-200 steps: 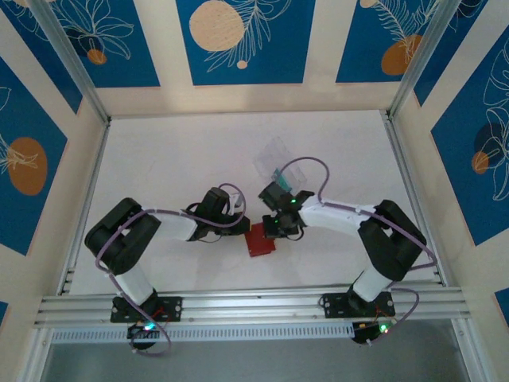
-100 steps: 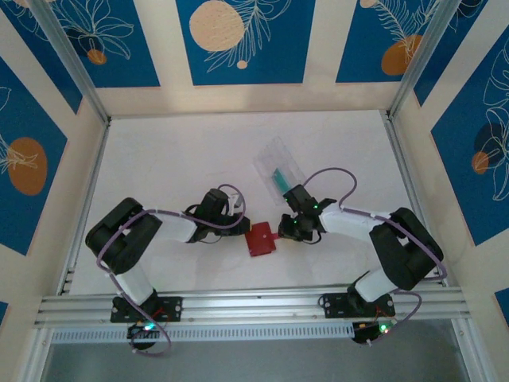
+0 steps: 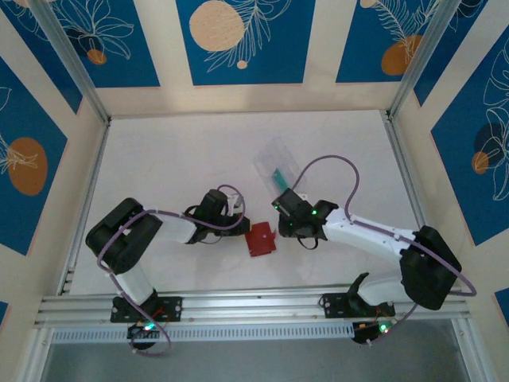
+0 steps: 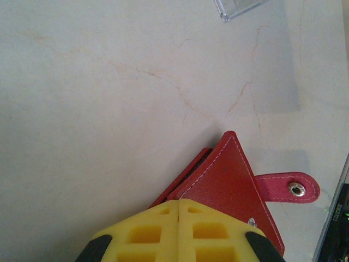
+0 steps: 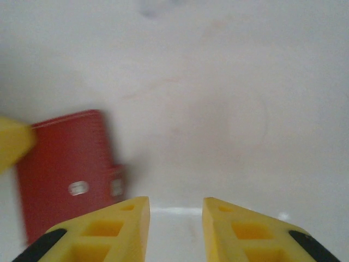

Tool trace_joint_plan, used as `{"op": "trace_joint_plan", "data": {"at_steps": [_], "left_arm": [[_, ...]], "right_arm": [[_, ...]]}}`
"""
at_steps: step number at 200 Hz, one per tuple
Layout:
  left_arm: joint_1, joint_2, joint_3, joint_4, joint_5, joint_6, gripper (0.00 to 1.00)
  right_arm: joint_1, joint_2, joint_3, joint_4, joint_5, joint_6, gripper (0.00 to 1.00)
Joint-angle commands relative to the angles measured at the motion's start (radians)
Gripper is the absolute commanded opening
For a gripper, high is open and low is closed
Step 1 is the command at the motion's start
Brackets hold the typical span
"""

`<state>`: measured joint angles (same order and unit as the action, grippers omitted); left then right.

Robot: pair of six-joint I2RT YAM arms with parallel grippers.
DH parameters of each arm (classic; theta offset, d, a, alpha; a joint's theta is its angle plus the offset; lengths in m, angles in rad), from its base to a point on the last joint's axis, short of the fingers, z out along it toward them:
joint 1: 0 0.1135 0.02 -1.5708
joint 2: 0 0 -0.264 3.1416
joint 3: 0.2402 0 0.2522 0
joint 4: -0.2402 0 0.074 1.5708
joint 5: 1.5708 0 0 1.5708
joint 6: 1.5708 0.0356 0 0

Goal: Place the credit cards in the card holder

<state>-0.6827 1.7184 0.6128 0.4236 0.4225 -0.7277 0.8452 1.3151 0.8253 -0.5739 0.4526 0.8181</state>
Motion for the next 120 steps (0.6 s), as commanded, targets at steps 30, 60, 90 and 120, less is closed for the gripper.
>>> {"op": "trace_joint_plan", "data": {"at_steps": [30,60,90,120], "left_arm": [[-0.011,0.08,-0.054,-0.134,-0.044,-0.001,0.01],[-0.014,0.082,-0.054,-0.129,-0.042,-0.002,0.0],[-0.014,0.083,-0.056,-0.128,-0.042,-0.003,0.0],[-0.014,0.087,-0.058,-0.123,-0.042,0.0,0.0]], "right_arm": [[0.012,0.069,0.035,0.217,-0.34,-0.119,0.33],[-0.019,0.221,0.057,0.236,-0.414,-0.122,0.36],[-0.075,0.259,0.021,0.236,-0.429,-0.098,0.32],[-0.095,0.26,0.01,0.189,-0.383,-0.095,0.37]]}}
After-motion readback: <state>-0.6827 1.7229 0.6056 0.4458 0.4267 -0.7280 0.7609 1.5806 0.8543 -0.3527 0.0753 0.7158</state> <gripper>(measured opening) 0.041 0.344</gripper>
